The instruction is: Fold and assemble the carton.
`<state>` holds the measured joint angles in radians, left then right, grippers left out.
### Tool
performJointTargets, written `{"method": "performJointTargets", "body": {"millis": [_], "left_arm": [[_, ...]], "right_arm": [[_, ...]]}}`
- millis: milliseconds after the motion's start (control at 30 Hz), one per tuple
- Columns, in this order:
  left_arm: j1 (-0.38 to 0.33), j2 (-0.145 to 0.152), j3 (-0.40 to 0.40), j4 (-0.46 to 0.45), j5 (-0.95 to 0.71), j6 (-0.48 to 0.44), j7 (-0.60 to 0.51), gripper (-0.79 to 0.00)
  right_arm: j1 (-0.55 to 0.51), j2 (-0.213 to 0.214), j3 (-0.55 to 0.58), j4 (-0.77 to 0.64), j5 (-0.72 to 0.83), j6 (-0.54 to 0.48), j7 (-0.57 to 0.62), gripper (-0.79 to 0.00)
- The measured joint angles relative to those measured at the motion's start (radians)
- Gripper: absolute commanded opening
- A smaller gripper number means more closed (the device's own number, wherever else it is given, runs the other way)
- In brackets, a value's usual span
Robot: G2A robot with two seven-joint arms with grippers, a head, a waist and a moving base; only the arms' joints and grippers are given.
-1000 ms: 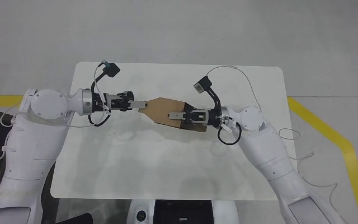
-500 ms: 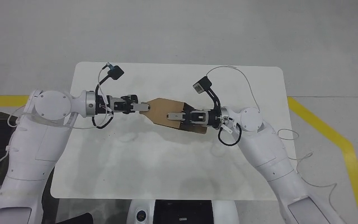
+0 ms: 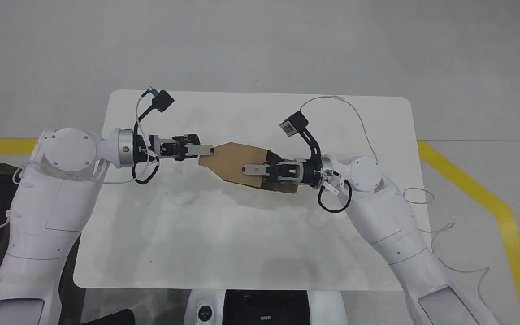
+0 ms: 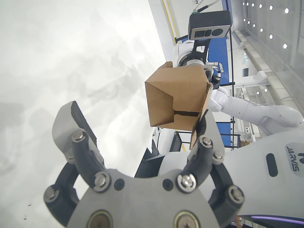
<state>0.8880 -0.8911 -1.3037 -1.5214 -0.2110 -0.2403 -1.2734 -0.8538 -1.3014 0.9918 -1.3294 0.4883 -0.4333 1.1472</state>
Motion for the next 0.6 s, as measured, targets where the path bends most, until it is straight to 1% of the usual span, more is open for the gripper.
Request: {"method": "performJointTargets", "body": {"millis": [333, 600], "left_arm": [[0.003, 0.0, 0.03, -0.004, 0.003, 0.006, -0.005, 0.0], [-0.004, -0.003, 0.053, 0.004, -0.058, 0.017, -0.025, 0.0]], "right_arm": [[0.004, 0.0, -0.003, -0.008, 0.005, -0.004, 0.004, -0.785], [0.001, -0.001, -0.003, -0.013, 0.023, -0.009, 0.011, -0.785]]}}
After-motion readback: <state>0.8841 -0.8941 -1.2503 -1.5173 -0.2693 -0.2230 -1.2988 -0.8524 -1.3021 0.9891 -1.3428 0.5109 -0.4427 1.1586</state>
